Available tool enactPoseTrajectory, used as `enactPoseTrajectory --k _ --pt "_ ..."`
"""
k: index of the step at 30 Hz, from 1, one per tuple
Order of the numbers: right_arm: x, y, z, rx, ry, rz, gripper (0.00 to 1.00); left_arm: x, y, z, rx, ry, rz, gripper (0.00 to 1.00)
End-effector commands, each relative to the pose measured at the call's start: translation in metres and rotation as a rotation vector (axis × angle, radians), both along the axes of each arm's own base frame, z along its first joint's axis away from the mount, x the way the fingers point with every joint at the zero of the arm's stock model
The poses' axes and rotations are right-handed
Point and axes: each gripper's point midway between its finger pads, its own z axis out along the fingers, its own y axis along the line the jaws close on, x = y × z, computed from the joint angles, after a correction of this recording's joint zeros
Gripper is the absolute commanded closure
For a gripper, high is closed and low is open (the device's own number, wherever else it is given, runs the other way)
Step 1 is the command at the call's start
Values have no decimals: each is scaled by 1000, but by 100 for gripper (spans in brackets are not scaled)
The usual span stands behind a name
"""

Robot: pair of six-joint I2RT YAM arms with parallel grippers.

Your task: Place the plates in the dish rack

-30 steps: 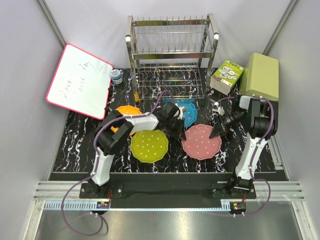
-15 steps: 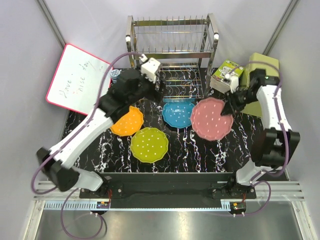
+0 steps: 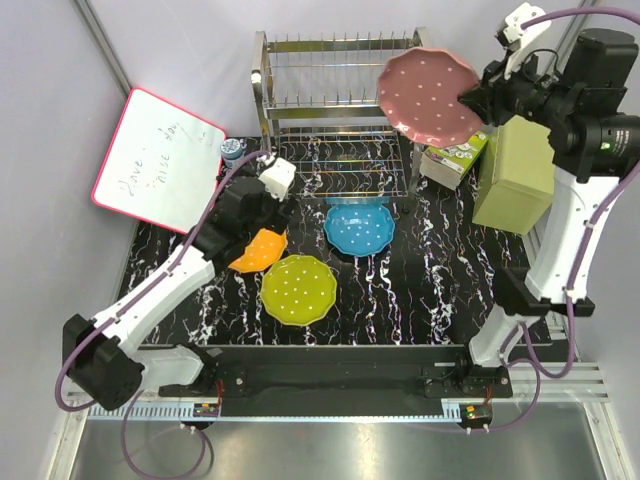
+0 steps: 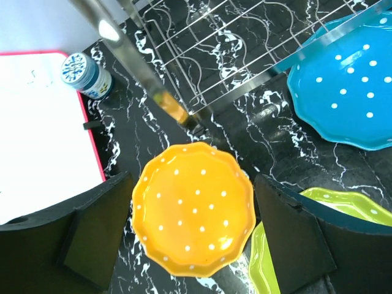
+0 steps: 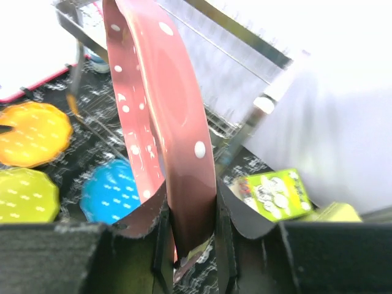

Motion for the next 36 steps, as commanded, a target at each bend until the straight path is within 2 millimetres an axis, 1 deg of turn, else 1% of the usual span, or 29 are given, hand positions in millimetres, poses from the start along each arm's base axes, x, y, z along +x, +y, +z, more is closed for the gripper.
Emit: enactPoseTrajectory --k 1,2,3,4,5,6,7,8,9,10,11,12,13,14,15,17,18,19,20,21,22,24,25,26,27,29,32,34,36 --pt "2 33 43 182 -94 -33 100 3 14 48 -102 -153 65 13" --pt "-2 33 57 243 -125 -112 100 2 15 47 -99 -151 65 13" --pt "7 32 76 308 -186 -164 100 1 17 47 -95 -151 72 13" --pt "12 26 85 367 -204 -228 100 0 18 46 -98 -152 77 13" --pt "24 26 87 422 -198 -276 100 -1 19 46 -99 -151 81 13" --pt "15 24 116 472 -269 -282 100 -1 20 45 -99 -150 83 13" --pt "23 9 123 538 -293 -412 100 -1 21 44 -100 -150 89 13" --pt "41 12 119 578 -284 -448 100 -2 22 43 -103 -146 92 13" --pt "30 19 145 615 -359 -409 100 -2 22 43 -108 -146 94 13" --pt "39 19 146 622 -383 -433 100 -2 23 44 -119 -147 98 13" --pt "38 17 154 622 -424 -454 100 -2 25 44 -120 -147 107 13" --pt "38 27 165 657 -470 -446 100 -2 27 45 -122 -150 113 13" --pt "33 19 174 663 -518 -493 100 -2 29 46 -125 -155 121 13" --pt "27 18 193 679 -611 -497 100 -2 32 48 -121 -162 131 13" --pt "36 33 183 653 -602 -500 100 -3 34 48 -115 -165 134 13" --pt "31 33 193 611 -701 -574 100 -3 38 48 -115 -171 149 13" --pt "31 35 194 593 -725 -611 100 -4 39 47 -119 -169 152 13" --pt "42 46 180 578 -707 -683 100 -5 40 47 -126 -168 154 13" --pt "43 44 181 528 -741 -732 100 -6 40 47 -136 -170 154 13" --pt "30 36 195 577 -789 -770 100 -7 41 47 -148 -170 156 13" --pt "47 45 178 513 -776 -828 100 -8 41 46 -154 -168 158 13" --pt "38 40 187 554 -840 -877 100 -10 42 45 -171 -170 159 13" --pt "43 44 181 502 -849 -907 100 -11 42 46 -175 -172 160 13" --pt "39 44 184 534 -868 -916 100 -12 44 47 -179 -177 163 13" --pt "44 46 178 522 -857 -925 100 -15 46 47 -187 -184 172 13" --pt "45 41 171 531 -823 -963 100 -15 54 50 -192 -212 216 13" --pt "54 38 152 479 -772 -1033 100 -18 68 51 -202 -247 281 13" --pt "53 36 150 479 -762 -1052 100 -21 72 51 -204 -257 294 13" --pt "57 40 148 461 -751 -1029 100 -25 75 50 -206 -262 298 13"
